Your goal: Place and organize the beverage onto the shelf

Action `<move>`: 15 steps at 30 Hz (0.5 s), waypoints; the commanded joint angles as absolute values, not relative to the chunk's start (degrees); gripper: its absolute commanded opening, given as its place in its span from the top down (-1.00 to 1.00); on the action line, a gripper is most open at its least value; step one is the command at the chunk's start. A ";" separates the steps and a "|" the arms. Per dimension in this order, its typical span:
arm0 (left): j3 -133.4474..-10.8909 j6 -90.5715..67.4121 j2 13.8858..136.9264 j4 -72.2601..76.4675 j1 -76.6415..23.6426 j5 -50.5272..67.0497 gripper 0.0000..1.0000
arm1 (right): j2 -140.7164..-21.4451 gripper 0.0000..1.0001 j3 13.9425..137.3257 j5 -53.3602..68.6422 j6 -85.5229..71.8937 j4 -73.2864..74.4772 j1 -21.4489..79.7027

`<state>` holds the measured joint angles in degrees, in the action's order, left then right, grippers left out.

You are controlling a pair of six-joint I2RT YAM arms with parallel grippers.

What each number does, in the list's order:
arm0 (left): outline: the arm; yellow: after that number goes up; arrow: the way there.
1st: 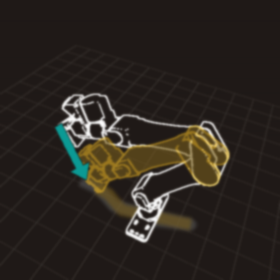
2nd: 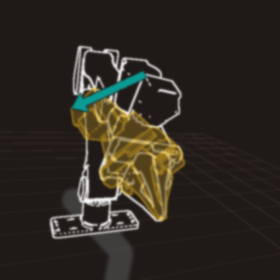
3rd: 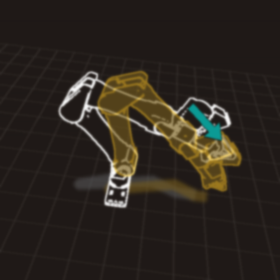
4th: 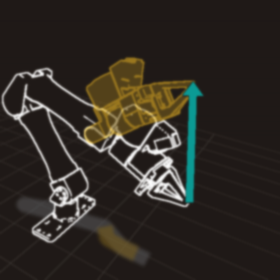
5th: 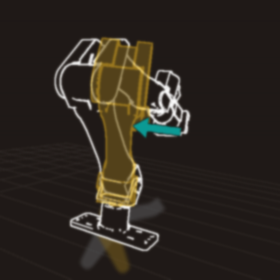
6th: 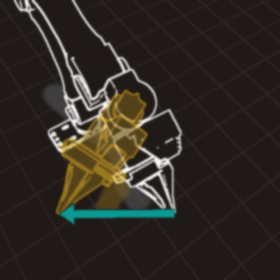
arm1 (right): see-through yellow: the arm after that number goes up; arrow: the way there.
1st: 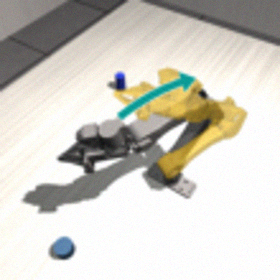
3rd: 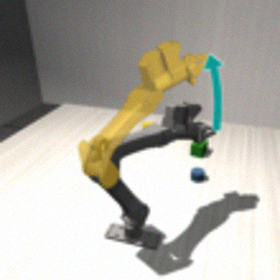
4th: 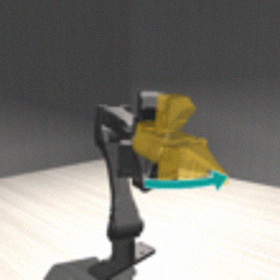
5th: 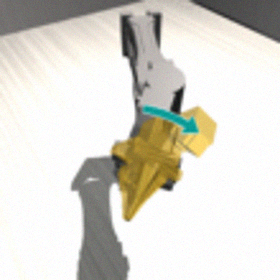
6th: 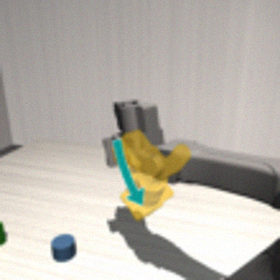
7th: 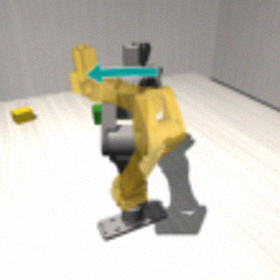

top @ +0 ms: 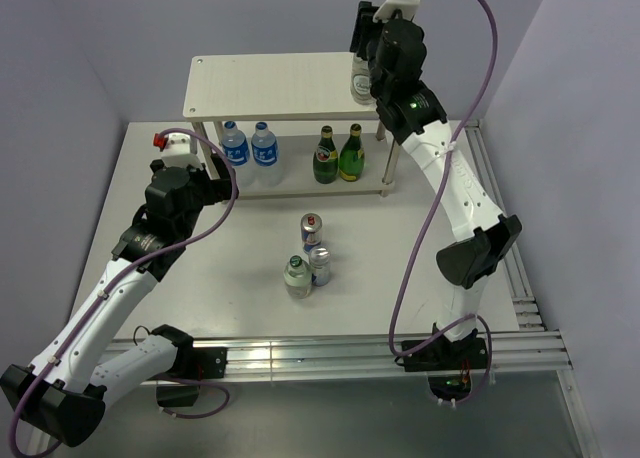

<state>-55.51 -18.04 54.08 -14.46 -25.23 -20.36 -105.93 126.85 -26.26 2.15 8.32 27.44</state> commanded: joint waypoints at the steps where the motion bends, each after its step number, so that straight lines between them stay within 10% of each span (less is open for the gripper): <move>1: -55.37 -17.05 53.17 -12.66 -25.49 -19.69 -0.96 | -104.24 -0.16 125.86 -25.58 0.79 7.12 27.33; 15: -55.20 -17.05 53.35 -12.66 -25.40 -19.78 -0.96 | -98.88 -1.00 115.68 -25.32 0.09 2.99 28.39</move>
<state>-55.51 -18.04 54.08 -14.46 -25.21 -20.36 -103.79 116.88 -25.85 0.62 6.42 27.88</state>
